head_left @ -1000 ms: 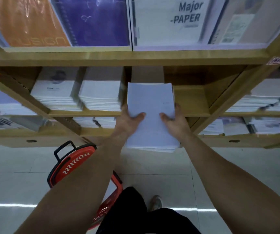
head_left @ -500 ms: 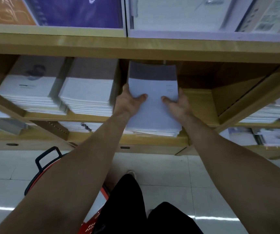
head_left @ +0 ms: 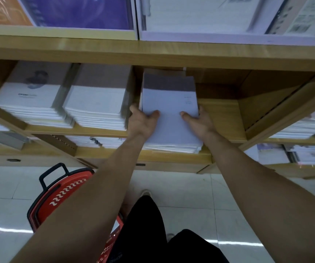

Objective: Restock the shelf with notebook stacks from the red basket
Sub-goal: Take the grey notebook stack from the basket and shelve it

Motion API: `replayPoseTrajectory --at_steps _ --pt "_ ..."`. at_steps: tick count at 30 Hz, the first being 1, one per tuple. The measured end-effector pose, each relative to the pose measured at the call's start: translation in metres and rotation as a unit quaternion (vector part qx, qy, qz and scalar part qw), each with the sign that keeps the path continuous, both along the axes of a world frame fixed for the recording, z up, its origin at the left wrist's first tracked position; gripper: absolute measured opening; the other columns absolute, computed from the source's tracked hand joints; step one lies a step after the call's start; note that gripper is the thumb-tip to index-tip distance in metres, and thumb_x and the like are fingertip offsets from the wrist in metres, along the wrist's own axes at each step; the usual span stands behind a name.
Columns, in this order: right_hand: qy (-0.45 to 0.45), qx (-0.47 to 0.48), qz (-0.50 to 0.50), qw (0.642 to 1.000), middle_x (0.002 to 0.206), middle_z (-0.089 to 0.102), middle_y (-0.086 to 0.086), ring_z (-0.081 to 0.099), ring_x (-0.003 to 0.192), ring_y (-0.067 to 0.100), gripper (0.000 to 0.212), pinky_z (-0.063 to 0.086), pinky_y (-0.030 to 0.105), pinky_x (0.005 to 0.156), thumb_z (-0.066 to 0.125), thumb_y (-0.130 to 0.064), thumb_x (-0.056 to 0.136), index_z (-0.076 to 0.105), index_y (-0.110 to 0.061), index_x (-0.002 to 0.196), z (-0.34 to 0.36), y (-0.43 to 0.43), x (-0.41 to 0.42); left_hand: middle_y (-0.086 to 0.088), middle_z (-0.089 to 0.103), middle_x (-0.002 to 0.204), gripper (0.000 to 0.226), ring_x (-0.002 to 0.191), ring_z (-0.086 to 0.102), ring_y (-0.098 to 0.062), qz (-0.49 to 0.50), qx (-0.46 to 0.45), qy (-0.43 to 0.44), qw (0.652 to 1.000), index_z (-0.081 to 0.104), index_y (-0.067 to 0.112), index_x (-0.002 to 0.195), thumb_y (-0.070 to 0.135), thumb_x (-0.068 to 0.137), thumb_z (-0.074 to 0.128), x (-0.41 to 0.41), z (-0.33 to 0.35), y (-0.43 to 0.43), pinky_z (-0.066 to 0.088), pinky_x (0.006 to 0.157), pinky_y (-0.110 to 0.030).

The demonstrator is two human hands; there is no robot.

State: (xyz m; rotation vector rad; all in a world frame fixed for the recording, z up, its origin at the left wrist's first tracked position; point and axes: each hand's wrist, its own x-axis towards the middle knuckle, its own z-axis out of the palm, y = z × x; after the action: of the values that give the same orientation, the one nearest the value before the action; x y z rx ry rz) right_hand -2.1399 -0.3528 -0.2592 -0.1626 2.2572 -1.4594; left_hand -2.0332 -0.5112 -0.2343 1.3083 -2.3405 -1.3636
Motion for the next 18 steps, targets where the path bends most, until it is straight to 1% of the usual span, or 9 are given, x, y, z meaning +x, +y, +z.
replayPoseTrajectory --at_steps 2,4,5,8,10,12,14,16,18 --pt "-0.003 0.008 -0.014 1.000 0.111 0.064 -0.005 0.064 0.100 0.019 0.047 0.052 0.032 0.087 0.072 -0.037 0.091 0.053 -0.020 0.131 -0.004 0.009 0.017 -0.007 0.061 0.127 0.066 0.112 0.061 -0.028 -0.005 0.011 0.040 0.999 0.042 0.010 0.135 0.040 0.085 0.074 0.019 -0.009 0.011 0.050 0.087 -0.034" --pt "0.009 0.011 -0.015 1.000 0.113 0.065 -0.003 0.064 0.101 0.019 0.047 0.050 0.030 0.084 0.068 -0.038 0.094 0.053 -0.017 0.132 -0.009 0.014 0.033 0.001 0.061 0.122 0.061 0.101 0.059 -0.015 -0.015 0.020 0.058 0.998 0.045 0.014 0.137 0.035 0.088 0.074 0.032 -0.011 0.021 0.047 0.078 -0.025" --pt "0.017 0.004 -0.018 1.000 0.115 0.065 -0.002 0.064 0.101 0.018 0.047 0.050 0.029 0.081 0.067 -0.037 0.095 0.053 -0.016 0.134 -0.010 0.014 0.039 0.002 0.061 0.120 0.058 0.097 0.057 -0.011 -0.010 0.025 0.071 0.997 0.047 0.015 0.136 0.033 0.088 0.074 0.033 -0.012 0.023 0.046 0.074 -0.020" --pt "0.031 -0.035 -0.045 0.998 0.118 0.065 -0.002 0.066 0.102 0.017 0.045 0.054 0.028 0.080 0.069 -0.032 0.095 0.053 -0.016 0.134 -0.010 0.006 0.044 0.005 0.063 0.111 0.049 0.092 0.059 -0.011 0.014 0.026 0.109 0.994 0.055 0.014 0.130 0.025 0.087 0.076 0.028 -0.008 0.022 0.040 0.057 0.000" --pt "0.038 -0.053 -0.060 0.996 0.118 0.066 0.000 0.067 0.103 0.018 0.044 0.057 0.032 0.084 0.071 -0.030 0.093 0.054 -0.017 0.131 -0.008 -0.003 0.039 0.007 0.061 0.106 0.050 0.088 0.058 -0.011 0.028 0.023 0.122 0.992 0.056 0.013 0.130 0.023 0.086 0.076 0.023 -0.006 0.017 0.038 0.054 0.003" --pt "0.042 -0.059 -0.062 0.995 0.118 0.068 0.001 0.068 0.102 0.018 0.043 0.058 0.033 0.086 0.072 -0.029 0.092 0.055 -0.018 0.130 -0.006 -0.013 0.028 0.006 0.064 0.109 0.052 0.089 0.058 -0.010 0.032 0.014 0.119 0.992 0.056 0.015 0.132 0.026 0.085 0.077 0.015 -0.007 0.009 0.041 0.060 0.000" --pt "0.047 -0.067 -0.064 0.995 0.117 0.069 0.001 0.069 0.101 0.018 0.044 0.058 0.034 0.088 0.073 -0.029 0.091 0.057 -0.018 0.130 -0.003 -0.023 0.014 0.003 0.067 0.116 0.055 0.093 0.061 -0.011 0.036 0.008 0.119 0.992 0.056 0.016 0.132 0.030 0.084 0.078 0.004 -0.005 0.001 0.049 0.076 -0.013" --pt "0.061 -0.061 -0.066 0.994 0.118 0.069 0.000 0.068 0.103 0.018 0.047 0.058 0.035 0.089 0.074 -0.033 0.090 0.057 -0.019 0.132 -0.002 -0.032 0.001 0.000 0.068 0.121 0.058 0.101 0.065 -0.017 0.038 0.010 0.116 0.992 0.056 0.016 0.133 0.034 0.083 0.079 -0.010 -0.006 -0.008 0.053 0.087 -0.025" --pt "0.066 -0.047 -0.066 0.995 0.121 0.067 -0.001 0.066 0.106 0.019 0.050 0.058 0.038 0.089 0.072 -0.038 0.091 0.054 -0.021 0.134 -0.004 -0.039 -0.008 -0.001 0.067 0.124 0.058 0.105 0.064 -0.020 0.029 -0.007 0.105 0.994 0.055 0.018 0.133 0.038 0.083 0.077 -0.022 -0.006 -0.017 0.051 0.090 -0.027"
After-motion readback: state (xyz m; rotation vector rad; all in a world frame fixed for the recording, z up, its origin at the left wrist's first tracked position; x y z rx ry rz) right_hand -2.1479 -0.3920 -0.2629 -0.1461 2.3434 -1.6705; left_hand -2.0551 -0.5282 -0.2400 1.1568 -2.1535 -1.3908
